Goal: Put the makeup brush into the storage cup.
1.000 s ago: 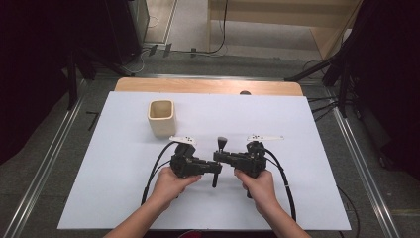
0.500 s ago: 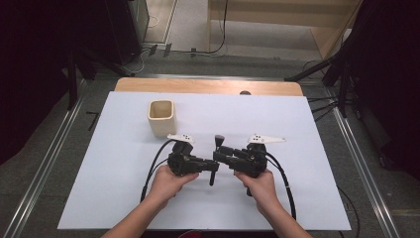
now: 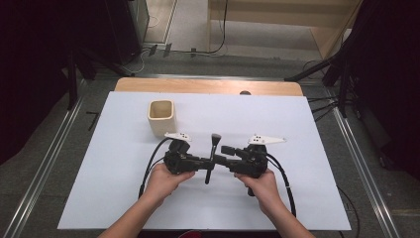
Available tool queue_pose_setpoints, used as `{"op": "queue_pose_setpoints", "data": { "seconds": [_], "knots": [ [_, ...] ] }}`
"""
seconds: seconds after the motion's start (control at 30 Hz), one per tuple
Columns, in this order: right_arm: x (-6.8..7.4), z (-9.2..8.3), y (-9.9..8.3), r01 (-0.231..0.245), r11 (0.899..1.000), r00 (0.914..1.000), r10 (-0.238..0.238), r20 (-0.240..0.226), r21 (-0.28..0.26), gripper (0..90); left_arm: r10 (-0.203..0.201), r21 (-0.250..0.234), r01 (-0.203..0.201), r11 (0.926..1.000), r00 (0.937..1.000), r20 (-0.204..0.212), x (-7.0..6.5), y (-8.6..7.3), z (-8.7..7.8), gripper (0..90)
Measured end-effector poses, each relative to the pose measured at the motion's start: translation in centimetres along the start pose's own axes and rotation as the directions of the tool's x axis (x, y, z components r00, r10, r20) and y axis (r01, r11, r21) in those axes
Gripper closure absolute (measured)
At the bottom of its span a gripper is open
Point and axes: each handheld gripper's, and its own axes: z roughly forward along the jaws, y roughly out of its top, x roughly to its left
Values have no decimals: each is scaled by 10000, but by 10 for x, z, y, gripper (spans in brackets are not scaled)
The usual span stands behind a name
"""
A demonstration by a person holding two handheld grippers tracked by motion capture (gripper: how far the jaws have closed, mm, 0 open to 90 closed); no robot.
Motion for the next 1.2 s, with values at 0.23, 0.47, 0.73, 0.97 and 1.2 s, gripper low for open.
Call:
{"op": "queue_pose_setpoints", "data": {
  "seconds": [0.23, 0.47, 0.73, 0.97, 1.2],
  "knots": [
    [-1, 0, -1, 96, 9997, 9999, -99, 130, 212, 337, -44, 32, 45, 10000, 9997, -221, 3, 1, -7, 793],
    [-2, 0, -1, 295, 9984, 9991, -308, 283, 476, 310, -65, 209, 75, 9998, 9989, -469, 6, 2, -13, 793],
    [-5, 3, -3, 479, 9932, 9969, -542, 573, 1063, 287, -39, 200, 53, 9998, 9975, -703, 8, 4, -22, 792],
    [-3, 9, -7, 1254, 9769, 9867, -1411, 811, 1731, 245, -68, 214, 85, 9997, 9970, -776, 10, 5, -30, 792],
    [-3, 11, -10, 1623, 9572, 9719, -1969, 1286, 2395, 230, 84, 289, -57, 9996, 9955, -948, 9, 6, -36, 792]
  ]
}}
